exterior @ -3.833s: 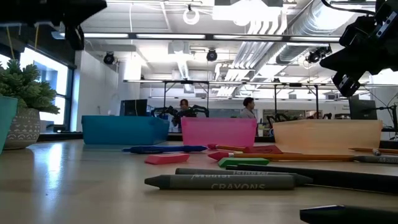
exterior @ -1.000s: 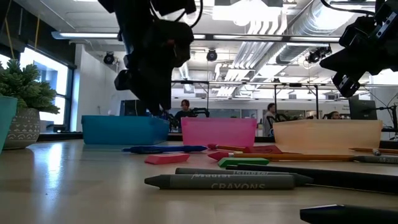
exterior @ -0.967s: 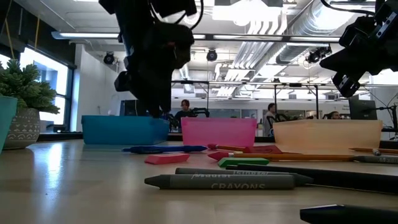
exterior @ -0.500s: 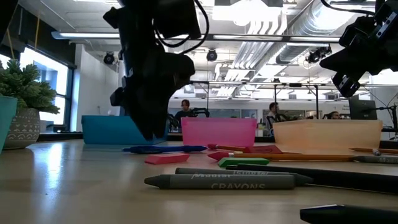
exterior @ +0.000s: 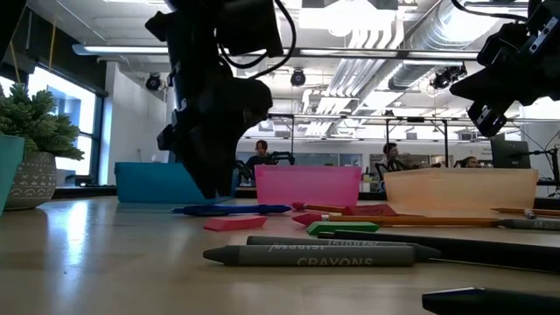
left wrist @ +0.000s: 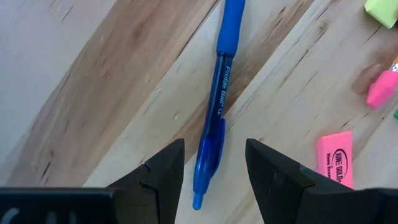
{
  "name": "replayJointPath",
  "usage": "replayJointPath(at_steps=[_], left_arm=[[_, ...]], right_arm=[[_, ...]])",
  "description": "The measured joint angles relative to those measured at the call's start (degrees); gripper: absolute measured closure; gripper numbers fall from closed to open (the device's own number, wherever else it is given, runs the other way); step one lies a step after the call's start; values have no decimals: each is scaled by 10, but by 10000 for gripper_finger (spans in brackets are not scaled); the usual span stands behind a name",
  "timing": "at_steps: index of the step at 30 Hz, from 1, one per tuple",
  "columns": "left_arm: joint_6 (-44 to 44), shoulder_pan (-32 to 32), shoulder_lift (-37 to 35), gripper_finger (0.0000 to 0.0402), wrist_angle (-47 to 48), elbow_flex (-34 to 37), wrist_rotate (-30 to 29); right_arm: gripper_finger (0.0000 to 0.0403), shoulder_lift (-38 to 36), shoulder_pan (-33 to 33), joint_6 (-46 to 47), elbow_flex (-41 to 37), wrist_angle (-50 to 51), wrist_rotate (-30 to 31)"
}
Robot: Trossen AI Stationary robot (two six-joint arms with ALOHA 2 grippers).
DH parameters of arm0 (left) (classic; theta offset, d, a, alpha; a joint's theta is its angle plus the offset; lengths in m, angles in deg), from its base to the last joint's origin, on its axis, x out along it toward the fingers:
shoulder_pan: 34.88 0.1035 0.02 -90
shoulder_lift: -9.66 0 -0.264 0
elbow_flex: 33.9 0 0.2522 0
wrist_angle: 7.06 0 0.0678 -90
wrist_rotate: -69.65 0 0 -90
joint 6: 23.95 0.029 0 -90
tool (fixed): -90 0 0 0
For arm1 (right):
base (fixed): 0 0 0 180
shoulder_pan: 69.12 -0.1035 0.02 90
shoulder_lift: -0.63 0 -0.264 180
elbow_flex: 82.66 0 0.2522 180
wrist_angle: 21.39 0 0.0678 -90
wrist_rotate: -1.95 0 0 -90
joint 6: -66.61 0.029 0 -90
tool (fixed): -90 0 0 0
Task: Sort crayons/erasers/pens/pencils in bins
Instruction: Put the blue pen into the blue bin
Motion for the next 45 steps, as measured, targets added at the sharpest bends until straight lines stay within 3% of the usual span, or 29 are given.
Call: replayJointPath(at_steps=[11, 22, 26, 33, 40, 45], left_arm=[[1, -5, 31, 247, 3, -1, -9], [22, -22, 32, 346, 15, -1, -33], [33, -22, 31, 365, 15, -1, -16], [47, -23, 27, 366, 12, 0, 30], [47, -25, -26, 371, 8, 2, 42], [46, -15, -99, 370, -4, 2, 9]], right_arm=[[402, 0, 0, 3, 0, 0, 0], [402, 0, 0, 179, 0, -8, 0], [402, 0, 0, 180, 0, -9, 0], [402, 0, 0, 205, 0, -11, 0], [402, 0, 0, 206, 0, -44, 0], [402, 0, 0, 206, 0, -102, 0]])
